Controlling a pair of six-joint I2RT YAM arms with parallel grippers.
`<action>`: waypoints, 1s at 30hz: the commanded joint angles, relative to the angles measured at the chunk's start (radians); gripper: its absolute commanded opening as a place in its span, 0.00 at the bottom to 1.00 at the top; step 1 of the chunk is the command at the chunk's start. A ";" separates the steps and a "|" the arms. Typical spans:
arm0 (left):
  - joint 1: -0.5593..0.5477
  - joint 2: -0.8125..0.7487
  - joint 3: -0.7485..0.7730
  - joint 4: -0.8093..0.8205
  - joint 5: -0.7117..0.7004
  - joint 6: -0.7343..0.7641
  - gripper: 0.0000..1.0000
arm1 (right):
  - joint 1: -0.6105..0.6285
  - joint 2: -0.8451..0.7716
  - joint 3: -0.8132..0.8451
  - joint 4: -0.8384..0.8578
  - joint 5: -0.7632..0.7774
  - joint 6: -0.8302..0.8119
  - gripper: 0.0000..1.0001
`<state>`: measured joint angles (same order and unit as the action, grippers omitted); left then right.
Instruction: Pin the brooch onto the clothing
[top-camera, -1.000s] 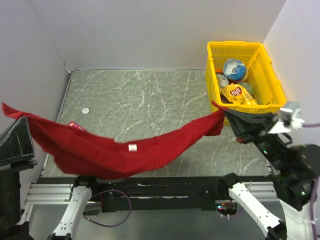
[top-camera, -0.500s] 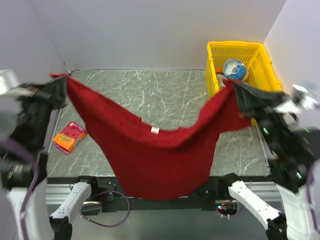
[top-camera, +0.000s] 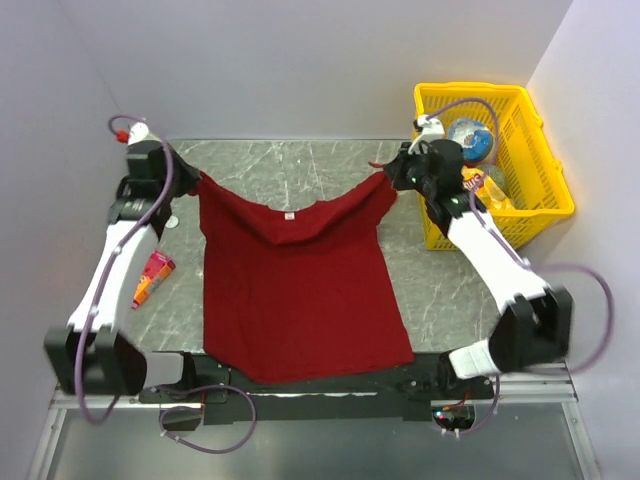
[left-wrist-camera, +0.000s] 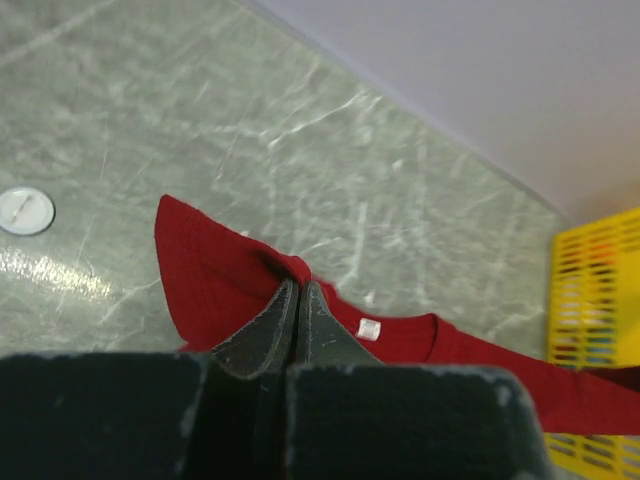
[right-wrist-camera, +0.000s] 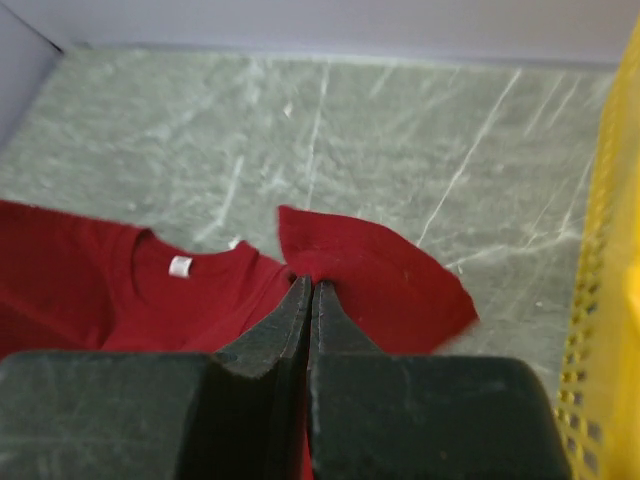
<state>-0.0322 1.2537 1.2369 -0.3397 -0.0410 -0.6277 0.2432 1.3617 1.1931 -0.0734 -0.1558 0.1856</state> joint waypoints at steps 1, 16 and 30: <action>0.011 0.128 0.018 0.149 -0.039 -0.038 0.01 | -0.050 0.140 0.109 0.133 -0.099 0.015 0.00; 0.078 0.184 -0.050 0.395 0.023 -0.035 0.01 | -0.140 0.182 0.116 0.236 -0.002 0.072 0.00; 0.083 0.099 -0.286 0.170 -0.031 -0.087 0.65 | -0.117 0.028 -0.064 -0.113 0.090 0.112 0.40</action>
<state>0.0475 1.4349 0.9749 -0.1226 -0.0307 -0.6956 0.1280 1.4937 1.1481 -0.0578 -0.1528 0.3050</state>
